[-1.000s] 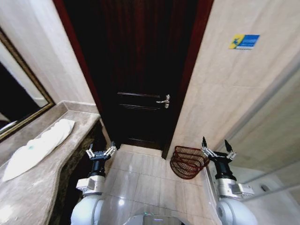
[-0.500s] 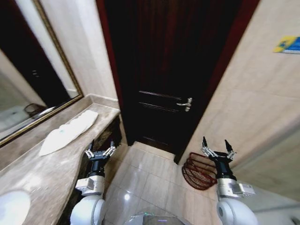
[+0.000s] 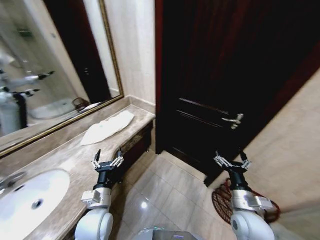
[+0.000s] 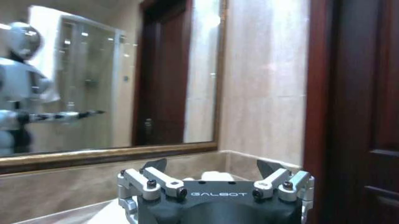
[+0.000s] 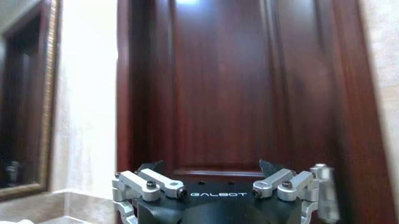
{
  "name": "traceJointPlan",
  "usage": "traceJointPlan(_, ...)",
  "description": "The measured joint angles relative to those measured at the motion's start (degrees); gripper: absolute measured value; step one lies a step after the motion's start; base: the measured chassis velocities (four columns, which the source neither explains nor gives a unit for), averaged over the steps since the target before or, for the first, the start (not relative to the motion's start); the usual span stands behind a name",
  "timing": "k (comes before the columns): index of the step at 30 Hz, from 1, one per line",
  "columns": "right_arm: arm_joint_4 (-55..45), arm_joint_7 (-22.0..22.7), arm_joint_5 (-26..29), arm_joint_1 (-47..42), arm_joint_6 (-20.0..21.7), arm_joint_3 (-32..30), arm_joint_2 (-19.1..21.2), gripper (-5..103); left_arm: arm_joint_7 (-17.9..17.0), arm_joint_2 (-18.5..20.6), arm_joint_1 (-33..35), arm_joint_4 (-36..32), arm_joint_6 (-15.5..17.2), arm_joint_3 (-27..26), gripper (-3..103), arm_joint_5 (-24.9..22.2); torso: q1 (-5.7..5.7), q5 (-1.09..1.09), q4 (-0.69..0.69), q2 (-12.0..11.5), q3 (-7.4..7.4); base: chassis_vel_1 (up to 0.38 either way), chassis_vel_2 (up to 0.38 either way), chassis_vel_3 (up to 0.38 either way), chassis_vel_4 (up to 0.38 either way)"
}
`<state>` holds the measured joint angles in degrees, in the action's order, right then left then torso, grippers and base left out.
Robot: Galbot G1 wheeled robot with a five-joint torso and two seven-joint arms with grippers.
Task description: Discard the used towel into the hamper.
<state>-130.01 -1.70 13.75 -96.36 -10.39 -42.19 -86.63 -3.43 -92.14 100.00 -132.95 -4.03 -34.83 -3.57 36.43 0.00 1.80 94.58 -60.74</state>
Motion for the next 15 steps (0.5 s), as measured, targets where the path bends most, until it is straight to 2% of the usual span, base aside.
traceJointPlan(5, 0.23, -0.06, 0.32, 0.72, -0.29, 0.16, 0.42, 100, -0.09, 0.00, -0.12, 0.89, -0.24, -0.25, 97, 1.15, 0.00, 0.01, 0.02, 0.00, 0.00, 0.109, 0.107, 0.118, 0.116)
traceJointPlan(12, 0.40, -1.64, -0.61, 0.78, 1.61, 0.18, 0.35, 100, -0.23, 0.00, -0.51, 2.14, -1.12, -0.39, 89, 2.43, 0.00, 0.00, -0.02, 0.00, 0.00, 0.023, 0.025, 0.029, 0.022)
traceJointPlan(15, 0.70, -1.74, -0.84, 1.15, 1.61, 0.24, 0.20, 100, -0.40, 0.00, -0.70, 2.52, -1.13, -0.34, 94, 2.48, 0.00, 0.00, -0.01, 0.00, 0.00, 0.000, 0.000, 0.000, 0.000)
